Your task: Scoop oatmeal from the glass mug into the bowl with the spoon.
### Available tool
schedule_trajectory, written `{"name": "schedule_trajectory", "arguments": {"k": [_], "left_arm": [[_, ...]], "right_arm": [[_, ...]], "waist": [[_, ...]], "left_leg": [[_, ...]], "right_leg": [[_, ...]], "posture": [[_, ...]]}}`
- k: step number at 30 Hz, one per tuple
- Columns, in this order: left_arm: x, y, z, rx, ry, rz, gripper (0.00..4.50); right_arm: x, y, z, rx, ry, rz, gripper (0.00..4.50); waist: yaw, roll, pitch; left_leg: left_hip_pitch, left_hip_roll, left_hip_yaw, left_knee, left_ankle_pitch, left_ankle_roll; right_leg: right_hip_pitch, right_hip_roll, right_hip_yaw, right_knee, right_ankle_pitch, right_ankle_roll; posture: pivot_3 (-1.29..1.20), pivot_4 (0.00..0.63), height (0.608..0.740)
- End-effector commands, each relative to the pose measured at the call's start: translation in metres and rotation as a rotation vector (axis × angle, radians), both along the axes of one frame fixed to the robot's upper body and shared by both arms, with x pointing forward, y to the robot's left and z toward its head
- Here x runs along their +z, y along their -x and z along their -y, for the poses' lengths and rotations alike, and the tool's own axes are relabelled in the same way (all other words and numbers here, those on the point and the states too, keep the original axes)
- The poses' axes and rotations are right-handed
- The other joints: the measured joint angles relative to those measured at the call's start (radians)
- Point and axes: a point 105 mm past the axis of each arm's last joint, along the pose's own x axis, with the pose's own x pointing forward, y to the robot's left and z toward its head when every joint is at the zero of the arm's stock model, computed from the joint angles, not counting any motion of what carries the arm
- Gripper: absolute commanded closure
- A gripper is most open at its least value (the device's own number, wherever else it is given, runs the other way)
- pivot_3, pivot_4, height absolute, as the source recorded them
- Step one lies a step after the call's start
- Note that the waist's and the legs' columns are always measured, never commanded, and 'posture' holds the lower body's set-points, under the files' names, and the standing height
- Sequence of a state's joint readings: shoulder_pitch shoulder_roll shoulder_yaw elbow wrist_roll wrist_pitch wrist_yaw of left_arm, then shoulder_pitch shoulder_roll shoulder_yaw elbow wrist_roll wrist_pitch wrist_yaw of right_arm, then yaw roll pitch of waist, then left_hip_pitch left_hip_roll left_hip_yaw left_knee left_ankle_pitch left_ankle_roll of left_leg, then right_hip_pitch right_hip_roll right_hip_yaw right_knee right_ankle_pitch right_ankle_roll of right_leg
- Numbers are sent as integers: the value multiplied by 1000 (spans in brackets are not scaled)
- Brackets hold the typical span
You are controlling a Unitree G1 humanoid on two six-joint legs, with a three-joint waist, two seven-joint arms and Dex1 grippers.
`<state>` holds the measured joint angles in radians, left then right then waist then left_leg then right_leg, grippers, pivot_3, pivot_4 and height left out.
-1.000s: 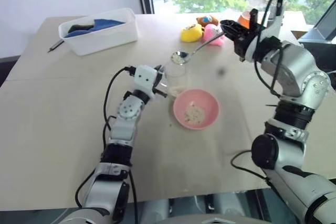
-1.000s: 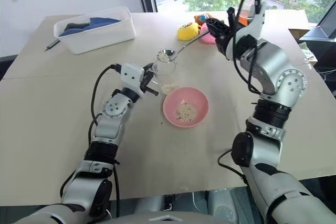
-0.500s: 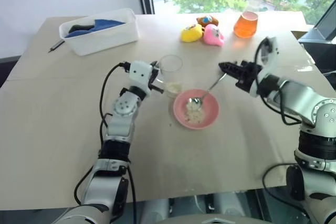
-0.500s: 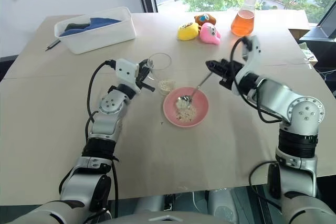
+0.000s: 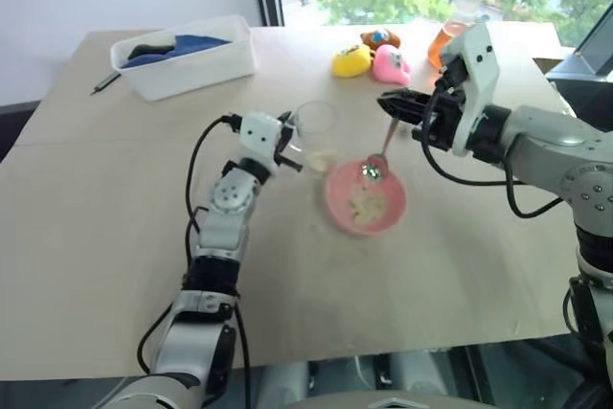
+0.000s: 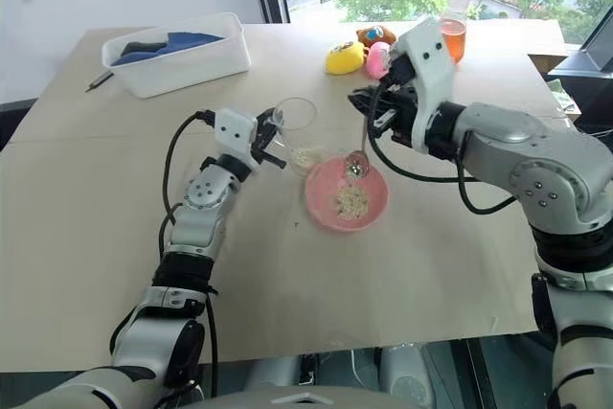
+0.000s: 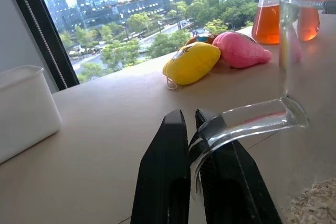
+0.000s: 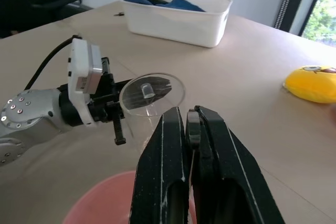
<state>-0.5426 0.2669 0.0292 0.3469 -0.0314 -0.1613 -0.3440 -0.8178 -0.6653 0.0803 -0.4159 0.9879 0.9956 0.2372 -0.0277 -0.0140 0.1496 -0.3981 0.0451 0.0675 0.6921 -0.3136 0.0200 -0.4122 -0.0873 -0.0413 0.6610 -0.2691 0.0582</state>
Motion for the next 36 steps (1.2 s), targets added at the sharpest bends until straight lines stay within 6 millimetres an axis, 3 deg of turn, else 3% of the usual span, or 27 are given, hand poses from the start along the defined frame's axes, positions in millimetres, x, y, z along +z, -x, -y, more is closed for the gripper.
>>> {"name": "schedule_trajectory", "arguments": {"k": [1, 6, 10, 14, 18, 22, 24, 27, 30, 36], "left_arm": [[10, 3, 1, -10, 6, 54, 4297], [6, 4, -1, 0, 4, 45, 4297], [4, 5, 2, -7, 0, 41, 4297], [3, 6, 4, -13, -7, 38, 4297], [2, 4, 4, -12, 3, 29, 4297], [3, 5, 7, -23, 1, 32, 4297], [4, 6, 7, -30, 8, 35, 4297], [6, 7, 5, -26, 16, 38, 4297], [8, 7, 5, -25, 12, 43, 4297], [12, 7, 1, -8, -24, 38, 4297]], "right_arm": [[12, 8, -4, 32, 10, 58, 4500], [8, 11, -3, 37, 32, 52, 4500], [20, -3, 12, -40, -134, -43, 4500], [52, -20, 27, -91, -405, -133, 4500], [87, -26, 15, -37, -587, -191, 4500], [100, -34, 0, -11, -649, -237, 4500], [94, -39, -9, -19, -623, -248, 4500], [58, -55, -14, -119, -524, -291, 4500], [39, -64, -18, -154, -519, -329, 4500], [31, -59, -41, -104, -412, -224, 4500]], "waist": [[3, 0, 0], [13, 0, 0], [14, 0, 0], [14, 0, 0], [11, 0, 0], [11, 0, 0], [13, 0, 0], [13, 0, 0], [11, 0, 0], [-5, 0, 0]], "left_leg": [[0, 0, 0, 0, 0, 0], [0, 0, 0, 0, 0, 0], [0, 0, 0, 1, 0, 0], [0, 0, 0, 4, 0, 0], [0, 1, 0, 6, 0, 0], [0, 2, 0, 6, 0, 0], [-1, 1, 0, 6, 0, 0], [-1, 1, 0, 6, 0, 0], [-1, 1, 0, 6, 0, 0], [-1, 1, 0, 6, 0, 0]], "right_leg": [[0, 0, 0, 0, 0, 0], [0, 0, 0, 0, 0, 0], [0, 0, 0, 1, 0, 0], [0, 0, 0, 2, 0, 0], [0, 1, 0, 4, 0, 0], [0, 1, 0, 4, 0, 0], [0, 1, 0, 3, 0, 0], [0, 1, 0, 3, 0, 0], [0, 1, 0, 3, 0, 0], [0, 1, 0, 3, 0, 0]], "posture": [[0, 150, 740], [0, 150, 740], [0, 150, 740], [0, 150, 740], [0, 150, 740], [0, 150, 740], [0, 150, 740], [0, 150, 740], [0, 150, 740], [0, 150, 740]]}}
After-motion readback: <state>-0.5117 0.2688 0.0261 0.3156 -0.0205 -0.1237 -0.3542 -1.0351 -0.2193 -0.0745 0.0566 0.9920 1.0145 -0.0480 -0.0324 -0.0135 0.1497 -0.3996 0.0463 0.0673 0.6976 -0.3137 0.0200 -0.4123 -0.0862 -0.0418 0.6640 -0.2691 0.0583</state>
